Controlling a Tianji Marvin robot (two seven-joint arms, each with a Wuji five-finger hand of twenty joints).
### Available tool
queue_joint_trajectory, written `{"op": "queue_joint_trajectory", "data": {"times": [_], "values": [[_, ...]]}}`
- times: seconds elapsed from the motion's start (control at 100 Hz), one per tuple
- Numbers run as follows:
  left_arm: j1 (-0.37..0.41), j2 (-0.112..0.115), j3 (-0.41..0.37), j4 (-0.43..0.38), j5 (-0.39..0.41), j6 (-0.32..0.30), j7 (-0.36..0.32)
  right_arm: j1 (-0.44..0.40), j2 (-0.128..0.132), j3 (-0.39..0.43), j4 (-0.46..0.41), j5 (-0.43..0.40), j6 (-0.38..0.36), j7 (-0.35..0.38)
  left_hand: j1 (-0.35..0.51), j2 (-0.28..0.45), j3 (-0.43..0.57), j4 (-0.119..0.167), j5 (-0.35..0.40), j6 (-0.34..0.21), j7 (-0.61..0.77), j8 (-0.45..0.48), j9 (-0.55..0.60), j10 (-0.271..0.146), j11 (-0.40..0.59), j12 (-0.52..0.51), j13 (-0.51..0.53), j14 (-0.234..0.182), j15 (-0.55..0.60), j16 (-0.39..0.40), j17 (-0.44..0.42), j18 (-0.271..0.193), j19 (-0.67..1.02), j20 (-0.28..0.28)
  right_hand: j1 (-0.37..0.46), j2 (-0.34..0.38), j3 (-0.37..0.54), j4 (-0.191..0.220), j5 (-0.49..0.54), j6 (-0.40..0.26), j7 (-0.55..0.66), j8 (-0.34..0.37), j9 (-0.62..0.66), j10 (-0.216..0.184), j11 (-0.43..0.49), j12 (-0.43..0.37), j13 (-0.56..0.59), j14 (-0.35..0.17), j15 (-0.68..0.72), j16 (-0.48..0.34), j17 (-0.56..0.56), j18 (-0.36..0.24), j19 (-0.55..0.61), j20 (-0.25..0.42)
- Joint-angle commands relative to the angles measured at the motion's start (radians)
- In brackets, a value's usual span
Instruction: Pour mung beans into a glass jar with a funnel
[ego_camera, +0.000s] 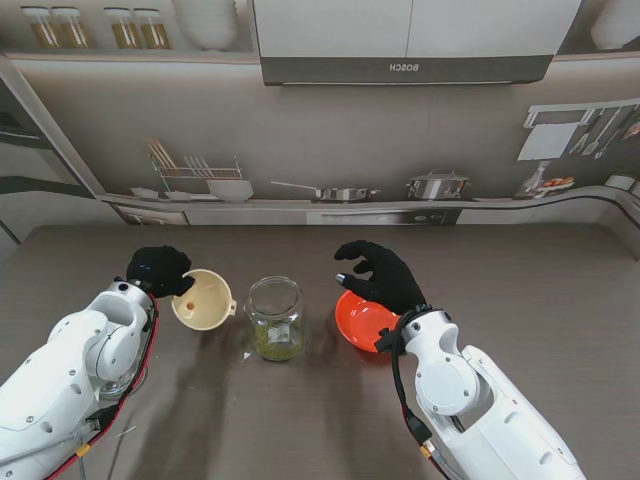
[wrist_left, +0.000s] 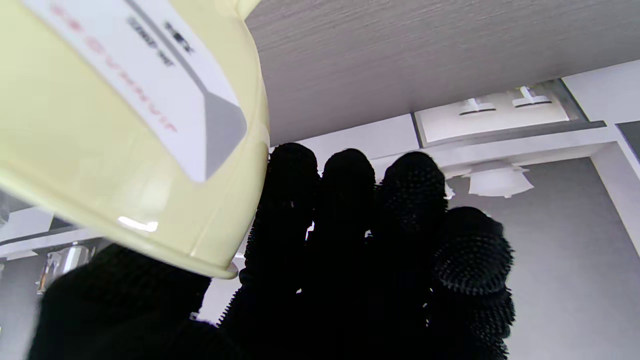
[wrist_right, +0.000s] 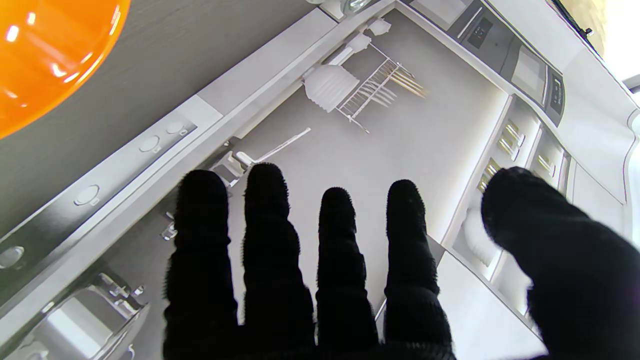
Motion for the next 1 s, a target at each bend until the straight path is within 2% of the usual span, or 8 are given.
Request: {"op": "queue_joint_trajectory", "data": {"times": [0.0, 0.31, 0.52, 0.54, 0.62, 0.75, 0.9, 0.99], "values": [[-0.002, 0.006, 0.003, 0.009, 0.012, -0.015, -0.014, -0.007, -0.003, 0.000, -0.010, 0.002, 0.000, 0.014, 0.016, 0.043, -0.004, -0.016, -0.010, -0.032, 0.021, -0.005, -0.010, -0.009, -0.003, -0.007, 0.028, -0.013, -0.010, -0.005, 0.010, -0.019, -0.007, -0.001, -0.037, 0.030, -0.007, 0.031, 0.007, -0.002, 0.005, 0.014, -0.003, 0.011, 0.012, 0.000, 0.018, -0.007, 0.009, -0.004, -0.005, 0.007, 0.026, 0.000], [-0.010, 0.020, 0.041, 0.034, 0.065, -0.036, -0.016, -0.016, -0.002, 0.004, -0.022, 0.005, 0.002, 0.020, 0.009, 0.048, -0.012, -0.014, -0.024, -0.050, 0.029, -0.016, -0.020, -0.020, -0.004, -0.010, 0.019, -0.024, -0.018, -0.009, 0.002, -0.036, -0.015, -0.009, -0.039, 0.034, -0.008, 0.031, 0.008, 0.004, 0.007, 0.013, -0.002, 0.013, 0.013, 0.000, 0.018, -0.009, 0.010, -0.004, -0.006, 0.008, 0.026, 0.000], [-0.013, 0.021, 0.071, 0.035, 0.069, 0.000, -0.057, -0.018, -0.002, 0.004, -0.026, 0.008, 0.005, 0.020, 0.002, 0.045, -0.030, -0.003, -0.043, -0.061, 0.030, -0.035, -0.037, -0.030, -0.012, -0.019, 0.000, -0.024, -0.035, -0.015, -0.019, -0.037, -0.031, -0.015, -0.039, 0.037, -0.007, 0.032, 0.005, 0.014, 0.009, 0.013, -0.003, 0.015, 0.014, 0.000, 0.018, -0.008, 0.010, -0.004, -0.007, 0.008, 0.026, 0.000], [-0.013, 0.021, 0.074, 0.035, 0.069, 0.004, -0.060, -0.018, -0.002, 0.004, -0.027, 0.008, 0.006, 0.020, 0.003, 0.045, -0.039, 0.008, -0.046, -0.062, 0.039, -0.050, -0.037, -0.030, -0.013, -0.026, 0.000, -0.024, -0.039, -0.018, -0.021, -0.036, -0.035, -0.017, -0.040, 0.037, -0.008, 0.032, 0.005, 0.015, 0.009, 0.013, -0.002, 0.016, 0.014, 0.000, 0.017, -0.007, 0.010, -0.004, -0.008, 0.008, 0.026, 0.000], [-0.013, 0.021, 0.083, 0.032, 0.066, 0.023, -0.087, -0.019, -0.002, 0.004, -0.028, 0.010, 0.007, 0.021, 0.004, 0.046, -0.055, 0.014, -0.061, -0.067, 0.046, -0.072, -0.050, -0.033, -0.021, -0.043, -0.015, -0.023, -0.054, -0.025, -0.038, -0.038, -0.046, -0.019, -0.040, 0.040, -0.008, 0.032, 0.003, 0.019, 0.010, 0.013, -0.002, 0.018, 0.015, 0.000, 0.018, -0.008, 0.011, -0.003, -0.008, 0.007, 0.026, 0.000], [-0.012, 0.020, 0.095, 0.036, 0.058, 0.045, -0.097, -0.020, -0.003, 0.005, -0.029, 0.014, 0.009, 0.020, 0.001, 0.030, -0.067, 0.010, -0.074, -0.067, 0.033, -0.098, -0.069, -0.031, -0.029, -0.053, -0.031, -0.022, -0.067, -0.030, -0.052, -0.035, -0.050, -0.019, -0.039, 0.041, -0.006, 0.032, 0.003, 0.026, 0.013, 0.013, -0.002, 0.018, 0.015, 0.000, 0.018, -0.007, 0.012, -0.003, -0.008, 0.008, 0.027, 0.000], [-0.005, 0.018, 0.096, 0.031, 0.052, 0.063, -0.100, -0.019, -0.003, 0.004, -0.028, 0.015, 0.010, 0.020, -0.024, 0.024, -0.083, 0.005, -0.097, -0.048, 0.004, -0.125, -0.102, -0.021, -0.042, -0.065, -0.059, -0.019, -0.079, -0.034, -0.075, -0.030, -0.057, -0.019, -0.039, 0.043, -0.006, 0.033, 0.003, 0.030, 0.016, 0.012, -0.002, 0.020, 0.016, 0.000, 0.019, -0.005, 0.012, -0.003, -0.008, 0.008, 0.028, 0.000], [-0.001, 0.017, 0.095, 0.025, 0.050, 0.068, -0.103, -0.019, -0.003, 0.005, -0.029, 0.015, 0.011, 0.020, -0.063, 0.028, -0.089, 0.013, -0.113, -0.027, -0.068, -0.134, -0.140, -0.008, -0.074, -0.111, -0.096, -0.014, -0.112, -0.049, -0.107, -0.025, -0.079, -0.018, -0.041, 0.044, -0.006, 0.033, 0.003, 0.031, 0.017, 0.011, -0.002, 0.021, 0.017, 0.000, 0.019, -0.008, 0.012, -0.004, -0.008, 0.007, 0.028, 0.000]]}}
